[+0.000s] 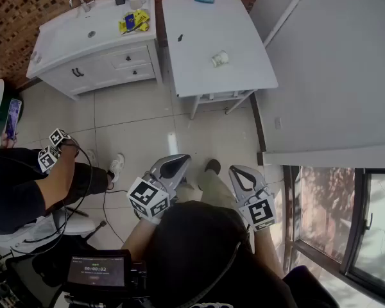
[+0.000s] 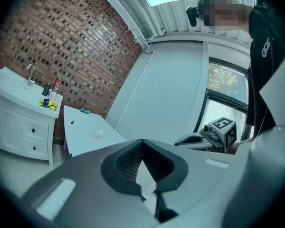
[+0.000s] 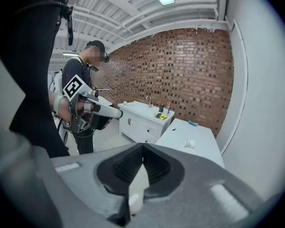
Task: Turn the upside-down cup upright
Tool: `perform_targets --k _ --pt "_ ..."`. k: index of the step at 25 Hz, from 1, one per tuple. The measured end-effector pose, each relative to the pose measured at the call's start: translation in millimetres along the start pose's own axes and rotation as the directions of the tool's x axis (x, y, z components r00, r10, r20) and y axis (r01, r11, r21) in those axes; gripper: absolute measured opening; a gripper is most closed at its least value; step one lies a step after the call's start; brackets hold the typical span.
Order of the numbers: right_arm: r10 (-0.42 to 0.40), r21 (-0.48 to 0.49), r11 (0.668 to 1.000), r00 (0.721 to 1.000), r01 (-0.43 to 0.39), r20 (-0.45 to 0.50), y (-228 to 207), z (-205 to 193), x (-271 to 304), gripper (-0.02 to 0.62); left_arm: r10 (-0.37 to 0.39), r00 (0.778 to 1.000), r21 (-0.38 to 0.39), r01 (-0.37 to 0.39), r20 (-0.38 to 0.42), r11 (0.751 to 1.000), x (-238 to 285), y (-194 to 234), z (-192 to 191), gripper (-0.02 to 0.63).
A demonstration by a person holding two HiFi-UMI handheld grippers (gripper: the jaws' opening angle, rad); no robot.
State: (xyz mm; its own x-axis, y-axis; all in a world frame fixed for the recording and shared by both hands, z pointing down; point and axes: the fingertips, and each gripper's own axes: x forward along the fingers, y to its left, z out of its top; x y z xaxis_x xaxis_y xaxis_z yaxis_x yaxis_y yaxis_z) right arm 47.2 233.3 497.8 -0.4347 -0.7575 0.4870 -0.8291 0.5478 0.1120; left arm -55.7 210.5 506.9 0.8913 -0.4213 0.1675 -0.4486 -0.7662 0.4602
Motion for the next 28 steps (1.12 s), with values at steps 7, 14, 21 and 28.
perform_targets --k 7,14,21,28 --pt "0.027 -0.078 0.997 0.999 -0.029 -0.022 -42 -1 30 -0.008 -0.002 1.0 0.004 0.002 0.001 1.0 55 16 36 0.014" --pt "0.053 -0.165 0.985 0.998 -0.058 -0.034 -106 -1 58 -0.008 -0.054 0.998 0.056 0.053 0.021 0.997 120 30 65 0.014" --pt "0.087 -0.169 0.982 0.996 -0.088 -0.014 -171 20 73 -0.008 0.048 0.999 0.096 -0.049 0.011 0.994 170 49 104 0.014" --pt "0.168 -0.148 0.975 0.986 -0.167 -0.002 -200 10 107 -0.008 0.128 0.992 0.103 -0.128 0.007 0.986 199 74 107 0.014"
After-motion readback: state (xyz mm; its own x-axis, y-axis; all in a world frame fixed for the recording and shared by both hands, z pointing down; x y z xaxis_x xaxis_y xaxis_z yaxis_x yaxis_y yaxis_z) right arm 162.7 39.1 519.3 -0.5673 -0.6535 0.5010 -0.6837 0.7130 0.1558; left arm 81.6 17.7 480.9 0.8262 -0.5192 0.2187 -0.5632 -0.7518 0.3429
